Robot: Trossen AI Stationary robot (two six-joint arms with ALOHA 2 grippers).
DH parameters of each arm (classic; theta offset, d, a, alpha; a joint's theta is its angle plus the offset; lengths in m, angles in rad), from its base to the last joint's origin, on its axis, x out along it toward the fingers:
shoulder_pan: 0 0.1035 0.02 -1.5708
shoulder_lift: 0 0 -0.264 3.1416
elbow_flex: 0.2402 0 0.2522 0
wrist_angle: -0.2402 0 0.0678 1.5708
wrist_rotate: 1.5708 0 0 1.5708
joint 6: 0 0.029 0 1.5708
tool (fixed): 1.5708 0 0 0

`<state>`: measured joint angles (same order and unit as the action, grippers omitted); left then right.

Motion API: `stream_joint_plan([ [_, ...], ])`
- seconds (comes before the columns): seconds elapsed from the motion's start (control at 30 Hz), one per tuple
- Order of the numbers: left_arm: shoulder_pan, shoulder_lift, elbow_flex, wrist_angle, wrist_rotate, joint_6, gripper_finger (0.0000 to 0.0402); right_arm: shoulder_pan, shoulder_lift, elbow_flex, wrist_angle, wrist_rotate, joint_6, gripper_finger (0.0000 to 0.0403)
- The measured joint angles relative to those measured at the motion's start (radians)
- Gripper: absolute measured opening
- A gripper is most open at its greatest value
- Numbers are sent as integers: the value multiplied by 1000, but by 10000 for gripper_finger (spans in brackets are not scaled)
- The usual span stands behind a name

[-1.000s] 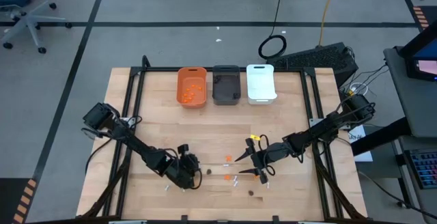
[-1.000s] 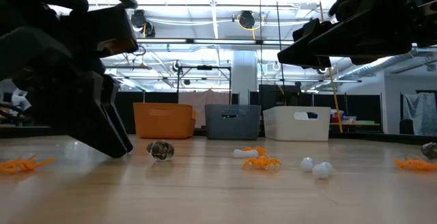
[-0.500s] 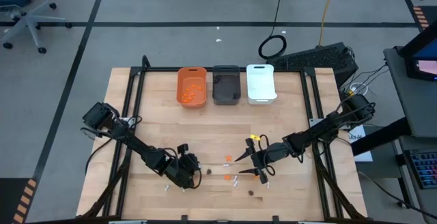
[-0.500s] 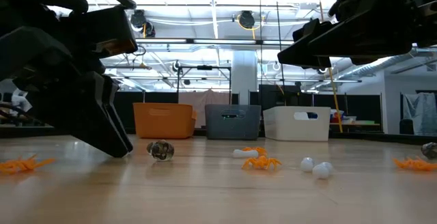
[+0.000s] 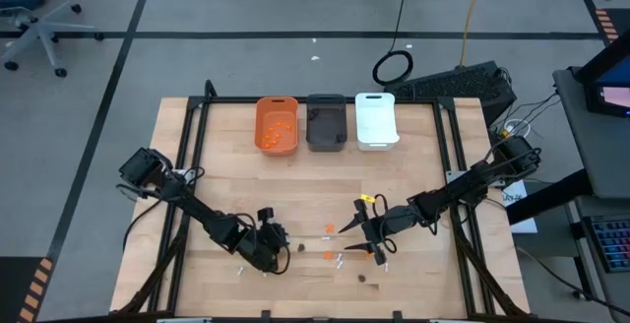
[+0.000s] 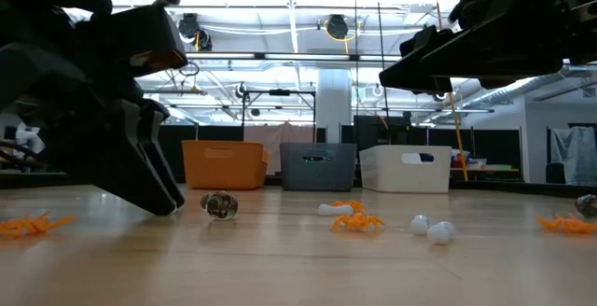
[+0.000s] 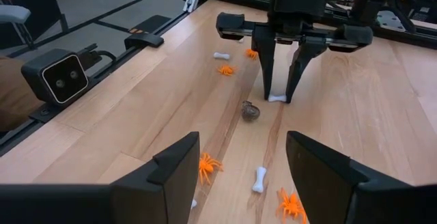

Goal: Sort Halloween decoration
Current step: Put the white bone toy into the white bin

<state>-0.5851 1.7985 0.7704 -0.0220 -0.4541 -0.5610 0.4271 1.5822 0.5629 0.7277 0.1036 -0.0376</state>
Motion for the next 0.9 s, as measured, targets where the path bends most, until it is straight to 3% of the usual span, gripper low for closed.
stream_joint_plan([
  [0.57,0,0,64,-35,-12,101,92,0,0,0,0,0,-1,203],
  [0.9,0,-90,71,-41,-47,97,92,0,0,0,-1,0,-3,203],
])
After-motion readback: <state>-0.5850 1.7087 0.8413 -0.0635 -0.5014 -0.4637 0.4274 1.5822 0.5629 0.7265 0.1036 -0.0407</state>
